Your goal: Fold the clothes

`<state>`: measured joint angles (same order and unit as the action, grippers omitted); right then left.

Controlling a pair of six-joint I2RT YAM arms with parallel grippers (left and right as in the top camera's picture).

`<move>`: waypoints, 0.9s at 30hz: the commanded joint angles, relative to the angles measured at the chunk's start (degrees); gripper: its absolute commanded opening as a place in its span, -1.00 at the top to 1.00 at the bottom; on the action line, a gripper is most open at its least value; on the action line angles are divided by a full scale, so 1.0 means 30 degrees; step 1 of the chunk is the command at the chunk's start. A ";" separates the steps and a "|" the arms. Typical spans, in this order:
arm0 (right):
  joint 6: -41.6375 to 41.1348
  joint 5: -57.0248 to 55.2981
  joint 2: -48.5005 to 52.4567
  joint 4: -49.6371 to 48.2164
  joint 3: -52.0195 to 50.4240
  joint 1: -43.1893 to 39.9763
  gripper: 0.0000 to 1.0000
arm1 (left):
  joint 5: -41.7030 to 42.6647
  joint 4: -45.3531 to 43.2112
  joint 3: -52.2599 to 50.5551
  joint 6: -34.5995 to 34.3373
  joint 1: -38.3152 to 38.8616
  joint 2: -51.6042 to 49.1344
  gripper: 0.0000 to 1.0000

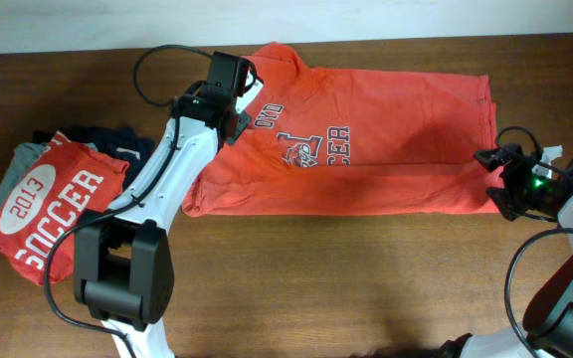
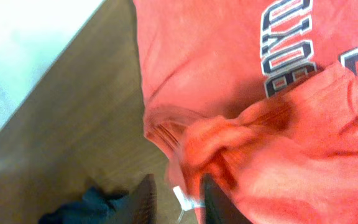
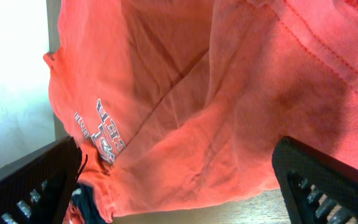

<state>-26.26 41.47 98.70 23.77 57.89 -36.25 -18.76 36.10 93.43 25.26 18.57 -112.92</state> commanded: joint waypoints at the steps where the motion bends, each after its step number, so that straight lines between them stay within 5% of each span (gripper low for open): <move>1: 0.0328 0.0051 0.0044 0.0000 0.0211 -0.0066 -0.97 | -0.0539 -0.0852 0.0146 0.0051 -0.0248 0.0000 -0.01; 6: 0.0328 0.0189 0.0044 0.0066 0.0211 -0.0066 -0.97 | -0.0925 -0.0015 0.0546 -0.0423 -0.0262 0.0058 -0.21; 10: 0.0364 0.0175 0.0044 0.0539 0.0211 -0.0066 -0.97 | -0.1297 0.4065 0.1545 -0.5741 -0.0299 0.0262 -0.58; 14: 0.1173 -0.0044 0.0044 0.0823 0.0211 -0.0066 -0.97 | 0.2557 0.7708 0.1566 -1.0193 -0.0648 0.0204 -0.61; 17: 0.2018 -0.0466 0.0044 0.1107 0.0219 -0.0044 -0.97 | 0.6309 0.8211 0.0787 -1.0426 -0.1064 0.0036 -0.49; 27: 0.2973 -0.1056 0.0044 0.1588 0.0211 -0.0044 -0.97 | 0.6419 0.7890 -0.2863 -1.0710 -0.2135 0.0036 -0.44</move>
<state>-18.98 38.81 98.70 28.51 57.87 -36.25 -1.63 60.64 87.15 -5.28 13.39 -112.92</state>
